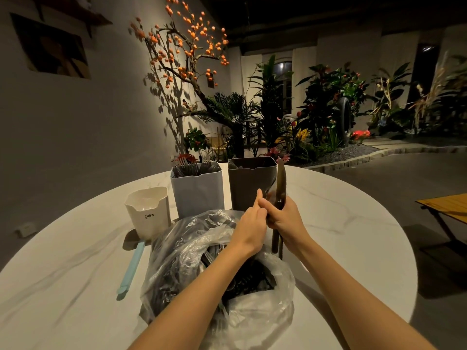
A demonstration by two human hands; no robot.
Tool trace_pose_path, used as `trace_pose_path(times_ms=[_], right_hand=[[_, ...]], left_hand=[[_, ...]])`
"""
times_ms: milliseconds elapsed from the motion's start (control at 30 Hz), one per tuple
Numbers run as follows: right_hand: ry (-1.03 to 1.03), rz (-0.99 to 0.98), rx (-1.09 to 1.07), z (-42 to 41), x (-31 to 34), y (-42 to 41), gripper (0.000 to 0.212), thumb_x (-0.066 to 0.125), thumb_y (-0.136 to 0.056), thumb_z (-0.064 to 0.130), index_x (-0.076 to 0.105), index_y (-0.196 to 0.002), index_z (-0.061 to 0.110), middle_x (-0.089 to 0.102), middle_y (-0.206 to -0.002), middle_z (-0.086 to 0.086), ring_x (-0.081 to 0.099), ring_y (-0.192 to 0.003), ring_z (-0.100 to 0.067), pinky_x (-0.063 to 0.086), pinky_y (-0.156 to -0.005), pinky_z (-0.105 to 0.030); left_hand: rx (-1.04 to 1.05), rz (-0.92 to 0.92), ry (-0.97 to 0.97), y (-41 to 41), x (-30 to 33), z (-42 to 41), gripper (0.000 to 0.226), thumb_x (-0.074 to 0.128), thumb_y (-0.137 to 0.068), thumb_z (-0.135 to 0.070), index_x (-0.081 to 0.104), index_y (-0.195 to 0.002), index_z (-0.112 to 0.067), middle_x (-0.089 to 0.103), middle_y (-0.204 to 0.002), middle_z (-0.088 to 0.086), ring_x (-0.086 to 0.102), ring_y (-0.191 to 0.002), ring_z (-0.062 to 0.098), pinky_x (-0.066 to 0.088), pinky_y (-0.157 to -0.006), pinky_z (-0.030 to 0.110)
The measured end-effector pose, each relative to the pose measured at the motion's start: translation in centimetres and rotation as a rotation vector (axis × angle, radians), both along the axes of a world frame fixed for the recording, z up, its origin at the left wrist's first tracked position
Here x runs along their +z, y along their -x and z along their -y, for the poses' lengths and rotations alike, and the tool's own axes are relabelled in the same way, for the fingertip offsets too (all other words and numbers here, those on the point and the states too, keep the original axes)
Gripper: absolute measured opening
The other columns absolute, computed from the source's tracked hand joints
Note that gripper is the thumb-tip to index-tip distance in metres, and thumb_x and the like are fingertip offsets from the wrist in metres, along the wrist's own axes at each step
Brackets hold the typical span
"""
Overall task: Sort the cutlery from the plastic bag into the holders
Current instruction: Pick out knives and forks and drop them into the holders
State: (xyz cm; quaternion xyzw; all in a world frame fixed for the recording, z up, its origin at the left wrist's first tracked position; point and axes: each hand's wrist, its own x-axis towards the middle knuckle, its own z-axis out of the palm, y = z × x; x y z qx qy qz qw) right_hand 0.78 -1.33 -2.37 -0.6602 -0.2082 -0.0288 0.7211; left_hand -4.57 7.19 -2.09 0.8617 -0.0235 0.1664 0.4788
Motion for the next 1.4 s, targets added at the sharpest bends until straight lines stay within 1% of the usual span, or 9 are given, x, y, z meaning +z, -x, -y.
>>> trace_pose_path(times_ms=[133, 267, 367, 467, 667, 833, 967, 1100, 1400], right_hand=[[-0.003, 0.005, 0.017, 0.1, 0.2, 0.2, 0.025, 0.063, -0.092, 0.026, 0.061, -0.103, 0.003, 0.064, -0.080, -0.004, 0.062, -0.072, -0.014, 0.048, -0.054, -0.013], [-0.018, -0.032, 0.010, -0.1, 0.2, 0.3, 0.025, 0.056, -0.096, 0.024, 0.063, -0.113, 0.007, 0.069, -0.095, -0.008, 0.068, -0.087, -0.017, 0.054, -0.063, -0.018], [-0.031, -0.061, 0.045, 0.1, 0.3, 0.5, 0.021, 0.054, -0.097, 0.023, 0.064, -0.103, 0.005, 0.068, -0.075, 0.000, 0.068, -0.072, -0.008, 0.050, -0.056, -0.015], [-0.072, -0.110, 0.094, 0.3, 0.5, 0.8, 0.025, 0.050, -0.099, 0.021, 0.061, -0.083, 0.007, 0.060, -0.052, 0.009, 0.061, -0.051, 0.000, 0.044, -0.048, -0.011], [-0.168, -0.198, 0.069, 0.6, 0.8, 0.5, 0.030, 0.042, -0.103, 0.023, 0.060, -0.085, 0.008, 0.060, -0.057, 0.002, 0.063, -0.056, -0.006, 0.048, -0.053, -0.016], [-0.350, -0.264, 0.100, 1.0, 1.0, 0.2, 0.028, 0.036, -0.105, 0.021, 0.055, -0.093, 0.005, 0.059, -0.067, -0.005, 0.061, -0.056, -0.014, 0.056, -0.062, -0.025], [-0.490, -0.251, 0.060, 1.4, 1.2, -0.4, 0.019, 0.040, -0.104, 0.023, 0.047, -0.093, 0.009, 0.036, -0.054, 0.002, 0.032, -0.040, -0.007, 0.034, -0.040, -0.019], [-0.432, -0.131, -0.089, 2.0, 1.3, -1.4, 0.020, 0.045, -0.102, 0.025, 0.045, -0.090, 0.010, 0.033, -0.052, 0.005, 0.029, -0.038, -0.004, 0.026, -0.036, -0.016], [-0.257, 0.068, -0.211, 2.6, 1.6, -1.6, 0.009, 0.041, -0.103, 0.023, 0.047, -0.098, 0.018, 0.040, -0.065, 0.002, 0.038, -0.049, -0.004, 0.037, -0.047, -0.015]], left_hand=[[-0.023, -0.010, 0.032, -0.6, -0.6, -0.2, 0.072, 0.012, -0.086, -0.057, 0.006, -0.154, -0.035, 0.042, -0.137, 0.009, 0.042, -0.128, 0.019, 0.031, -0.110, 0.035], [-0.016, -0.057, 0.233, -1.5, -0.9, -0.4, 0.085, 0.022, -0.078, -0.069, 0.034, -0.145, -0.018, 0.049, -0.134, 0.009, 0.047, -0.126, 0.019, 0.037, -0.111, 0.043], [0.048, -0.077, 0.319, -1.1, 0.0, -0.2, 0.054, 0.027, -0.097, -0.051, 0.048, -0.118, -0.006, 0.055, -0.105, 0.008, 0.054, -0.104, 0.021, 0.047, -0.094, 0.037], [0.106, -0.104, 0.365, -1.2, 0.0, -0.8, 0.034, 0.031, -0.104, -0.039, 0.046, -0.119, -0.012, 0.055, -0.103, 0.004, 0.055, -0.096, 0.016, 0.048, -0.077, 0.028], [0.071, -0.106, 0.470, -1.4, -0.2, -1.3, 0.031, 0.029, -0.105, -0.023, 0.057, -0.109, -0.009, 0.049, -0.069, -0.001, 0.045, -0.056, 0.008, 0.039, -0.053, 0.021], [0.045, -0.082, 0.622, -1.3, 0.1, -1.5, 0.023, 0.032, -0.105, -0.019, 0.052, -0.115, -0.013, 0.039, -0.067, -0.001, 0.031, -0.051, 0.007, 0.027, -0.047, 0.020], [0.001, -0.097, 0.751, -1.2, 0.9, -1.3, 0.037, 0.026, -0.105, -0.042, 0.056, -0.109, -0.020, 0.036, -0.062, -0.003, 0.024, -0.046, 0.005, 0.020, -0.042, 0.018], [-0.026, -0.087, 0.720, -1.3, 1.2, -0.9, 0.035, 0.027, -0.106, -0.037, 0.057, -0.112, -0.021, 0.039, -0.064, -0.003, 0.025, -0.047, 0.006, 0.022, -0.044, 0.019], [0.012, 0.021, 0.634, -2.1, 1.8, 1.0, 0.027, 0.028, -0.106, -0.019, 0.055, -0.103, -0.017, 0.039, -0.073, -0.001, 0.034, -0.055, 0.007, 0.030, -0.051, 0.019]])
